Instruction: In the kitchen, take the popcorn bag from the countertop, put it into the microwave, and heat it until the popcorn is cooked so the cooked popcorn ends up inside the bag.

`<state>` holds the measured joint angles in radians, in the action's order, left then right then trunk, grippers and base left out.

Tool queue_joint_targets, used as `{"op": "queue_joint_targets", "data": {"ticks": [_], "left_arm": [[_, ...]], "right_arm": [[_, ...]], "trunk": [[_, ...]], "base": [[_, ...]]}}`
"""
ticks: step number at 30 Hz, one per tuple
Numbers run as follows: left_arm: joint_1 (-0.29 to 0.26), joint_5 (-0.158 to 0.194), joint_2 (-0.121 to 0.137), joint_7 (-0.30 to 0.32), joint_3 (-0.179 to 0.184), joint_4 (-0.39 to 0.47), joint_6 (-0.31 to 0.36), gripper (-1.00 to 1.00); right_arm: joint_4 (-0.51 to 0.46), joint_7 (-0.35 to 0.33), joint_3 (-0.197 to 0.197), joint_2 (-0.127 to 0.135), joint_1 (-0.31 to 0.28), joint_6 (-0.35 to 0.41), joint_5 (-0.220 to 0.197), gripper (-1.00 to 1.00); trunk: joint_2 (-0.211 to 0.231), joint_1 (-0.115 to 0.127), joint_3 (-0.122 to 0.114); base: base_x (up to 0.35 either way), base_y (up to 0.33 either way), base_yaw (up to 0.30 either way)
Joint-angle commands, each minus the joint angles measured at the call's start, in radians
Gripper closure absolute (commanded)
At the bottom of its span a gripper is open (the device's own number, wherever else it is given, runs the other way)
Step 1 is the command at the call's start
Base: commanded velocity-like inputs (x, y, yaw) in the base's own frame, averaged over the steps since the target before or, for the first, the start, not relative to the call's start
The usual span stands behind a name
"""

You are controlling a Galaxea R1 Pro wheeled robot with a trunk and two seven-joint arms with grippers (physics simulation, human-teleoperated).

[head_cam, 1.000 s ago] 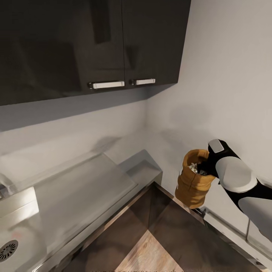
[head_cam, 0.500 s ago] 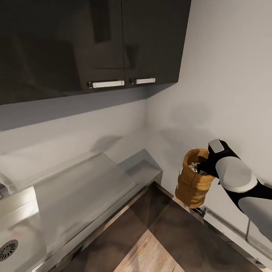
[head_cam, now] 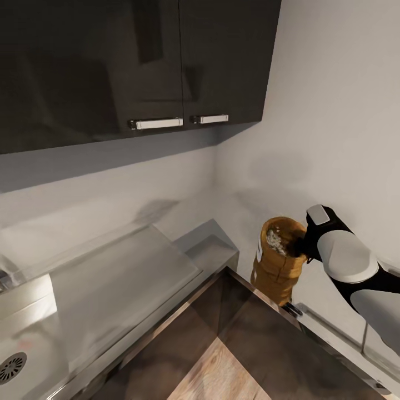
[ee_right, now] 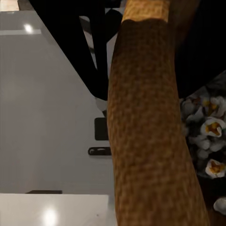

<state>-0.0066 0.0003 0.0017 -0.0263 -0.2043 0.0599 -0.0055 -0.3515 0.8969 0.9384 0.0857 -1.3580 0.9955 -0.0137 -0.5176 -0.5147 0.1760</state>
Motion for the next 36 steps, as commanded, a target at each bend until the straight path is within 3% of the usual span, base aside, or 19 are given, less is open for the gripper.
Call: {"op": "queue_joint_targets", "data": {"ticks": [1,28,36], "left_arm": [[-0.001,0.000,0.000,-0.001,-0.004,0.000,-0.001,-1.00],[0.000,0.000,0.000,-0.001,-0.003,0.000,-0.002,-1.00],[0.000,0.000,-0.019,-0.001,-0.003,0.000,-0.002,-1.00]], "right_arm": [[-0.001,0.006,0.005,-0.001,-0.001,0.000,-0.009,1.00],[-0.008,0.007,0.013,0.001,-0.001,0.005,-0.009,1.00],[-0.012,0.007,0.016,0.002,-0.001,0.005,-0.009,1.00]], "trunk": [[-0.001,0.000,0.002],[-0.001,0.000,-0.041],[-0.001,0.000,-0.054]], "base": [[0.000,0.000,0.000],[0.000,0.000,0.000],[-0.169,0.000,0.000]]}}
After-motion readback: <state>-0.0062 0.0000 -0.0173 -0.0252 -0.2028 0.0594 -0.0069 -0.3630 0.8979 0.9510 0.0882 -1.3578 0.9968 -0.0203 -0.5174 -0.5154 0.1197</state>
